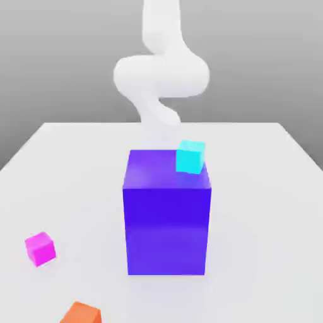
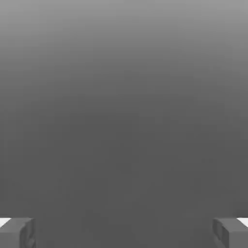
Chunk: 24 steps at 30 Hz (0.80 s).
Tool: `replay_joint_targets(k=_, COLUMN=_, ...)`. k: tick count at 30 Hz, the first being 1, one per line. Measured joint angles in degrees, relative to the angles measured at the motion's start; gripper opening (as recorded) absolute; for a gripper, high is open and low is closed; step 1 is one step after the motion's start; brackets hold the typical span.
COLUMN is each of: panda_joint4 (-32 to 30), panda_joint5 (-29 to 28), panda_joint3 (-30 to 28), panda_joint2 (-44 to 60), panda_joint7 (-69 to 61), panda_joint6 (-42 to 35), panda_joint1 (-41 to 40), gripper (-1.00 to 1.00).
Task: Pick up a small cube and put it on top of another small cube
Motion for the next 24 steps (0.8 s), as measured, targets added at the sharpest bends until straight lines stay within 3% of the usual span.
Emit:
replay_joint_targets(k=14, panda_joint4=-7.62, panda_joint5=-1.11, panda_joint3=-18.24, panda_joint2=20.21, panda_joint7=-31.5, panda_joint6=10.9, panda_joint1=3.4, gripper=0.0)
replay_joint_targets(k=24, panda_joint4=-13.01, panda_joint5=5.12, panda_joint3=-29.98, panda_joint2=35.57, panda_joint7=-58.77, panda_joint6=18.62, panda_joint1=4.13, gripper=0.0)
